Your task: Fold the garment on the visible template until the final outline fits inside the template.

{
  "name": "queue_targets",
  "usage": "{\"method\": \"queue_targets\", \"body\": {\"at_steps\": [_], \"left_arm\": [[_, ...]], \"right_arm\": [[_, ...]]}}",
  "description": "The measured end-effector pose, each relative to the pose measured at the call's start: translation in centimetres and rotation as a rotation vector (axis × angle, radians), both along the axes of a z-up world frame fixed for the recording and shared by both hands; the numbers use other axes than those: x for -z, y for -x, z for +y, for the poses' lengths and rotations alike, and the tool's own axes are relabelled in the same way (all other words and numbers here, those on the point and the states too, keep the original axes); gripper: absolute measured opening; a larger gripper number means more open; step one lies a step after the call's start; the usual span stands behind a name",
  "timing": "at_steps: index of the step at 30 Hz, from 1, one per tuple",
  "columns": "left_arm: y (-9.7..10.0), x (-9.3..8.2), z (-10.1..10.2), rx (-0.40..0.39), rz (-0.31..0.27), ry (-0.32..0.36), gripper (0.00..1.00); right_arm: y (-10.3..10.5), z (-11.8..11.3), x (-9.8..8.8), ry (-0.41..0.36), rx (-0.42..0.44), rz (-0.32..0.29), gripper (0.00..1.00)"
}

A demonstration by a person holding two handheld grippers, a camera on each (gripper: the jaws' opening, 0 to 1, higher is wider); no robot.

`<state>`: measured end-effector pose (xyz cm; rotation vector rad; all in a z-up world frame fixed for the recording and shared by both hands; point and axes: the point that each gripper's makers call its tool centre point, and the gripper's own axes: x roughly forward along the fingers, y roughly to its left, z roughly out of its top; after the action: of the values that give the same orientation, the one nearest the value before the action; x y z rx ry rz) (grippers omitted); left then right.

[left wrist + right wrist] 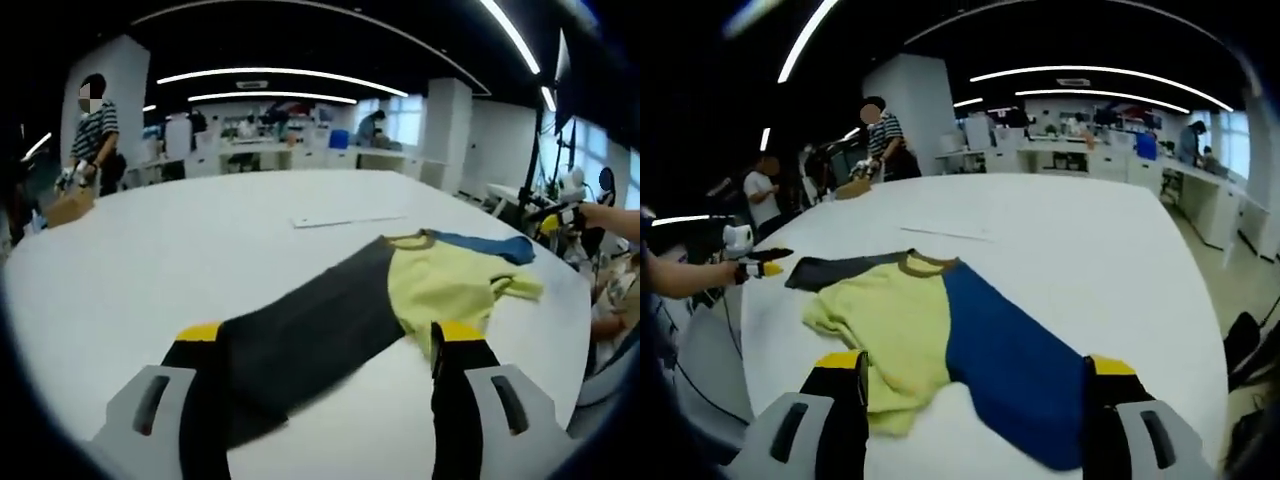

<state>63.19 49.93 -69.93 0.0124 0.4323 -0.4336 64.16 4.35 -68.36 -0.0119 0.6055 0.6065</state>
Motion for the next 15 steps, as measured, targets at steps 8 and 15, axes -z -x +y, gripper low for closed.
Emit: {"method": "queue_targets", "body": {"at_steps": [8,15], "left_arm": [[1.9,0.0,-1.8,0.059,0.014,0.029,0.92],[3.0,-0.3,-3.0,0.091,0.006,0.047,0.99]], "right_arm": [[1.7,5.9,-0.6,-0.015,-0.173,-0.001,0.86],[2.9,9.7,0.0,-0.02,-0.274,0.004,0.86]]}}
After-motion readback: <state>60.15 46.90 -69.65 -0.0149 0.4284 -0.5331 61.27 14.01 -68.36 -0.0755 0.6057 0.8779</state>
